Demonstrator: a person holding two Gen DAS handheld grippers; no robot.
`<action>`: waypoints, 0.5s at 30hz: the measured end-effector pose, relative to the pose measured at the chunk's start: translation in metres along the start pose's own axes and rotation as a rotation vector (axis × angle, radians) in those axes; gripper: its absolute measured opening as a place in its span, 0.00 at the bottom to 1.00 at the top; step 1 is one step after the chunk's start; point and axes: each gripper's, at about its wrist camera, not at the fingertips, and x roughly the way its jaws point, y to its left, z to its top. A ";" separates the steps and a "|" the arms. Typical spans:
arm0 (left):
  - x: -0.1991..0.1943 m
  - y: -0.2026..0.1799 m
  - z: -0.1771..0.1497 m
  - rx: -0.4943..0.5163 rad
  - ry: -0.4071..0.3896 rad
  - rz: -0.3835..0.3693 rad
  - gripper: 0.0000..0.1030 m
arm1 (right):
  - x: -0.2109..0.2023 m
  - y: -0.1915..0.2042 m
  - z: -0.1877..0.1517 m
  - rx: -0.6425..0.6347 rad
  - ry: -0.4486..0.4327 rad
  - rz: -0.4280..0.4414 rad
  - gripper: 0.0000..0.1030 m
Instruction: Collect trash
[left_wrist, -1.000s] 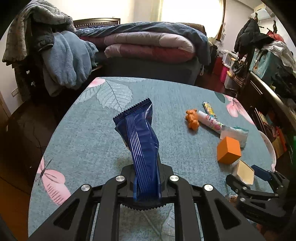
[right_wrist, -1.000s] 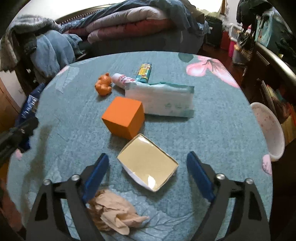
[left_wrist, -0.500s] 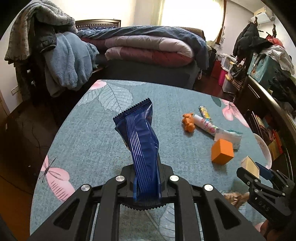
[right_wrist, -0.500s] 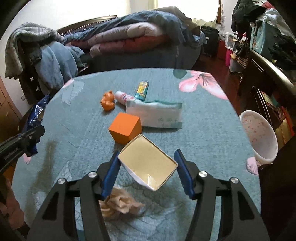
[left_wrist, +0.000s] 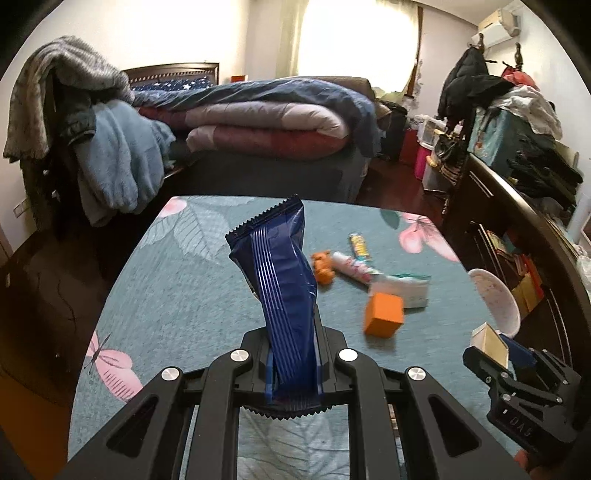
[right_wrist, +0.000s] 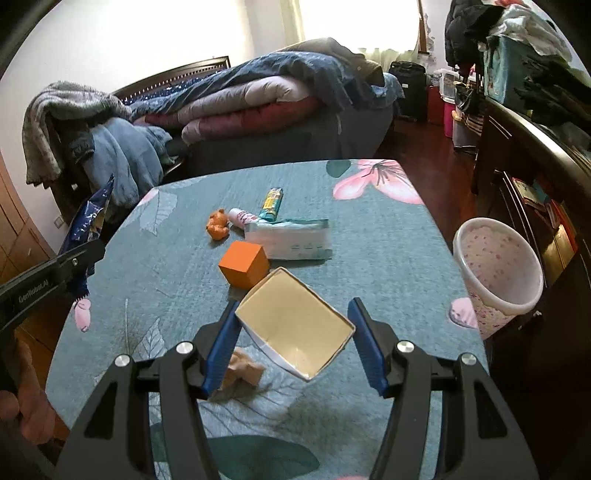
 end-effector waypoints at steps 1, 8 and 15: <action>-0.002 -0.006 0.001 0.009 -0.004 -0.005 0.15 | -0.003 -0.004 -0.001 0.006 -0.004 0.001 0.58; -0.008 -0.044 0.007 0.062 -0.019 -0.032 0.15 | -0.019 -0.032 -0.006 0.057 -0.032 0.000 0.58; -0.004 -0.085 0.011 0.118 -0.019 -0.069 0.15 | -0.028 -0.067 -0.011 0.114 -0.052 -0.018 0.58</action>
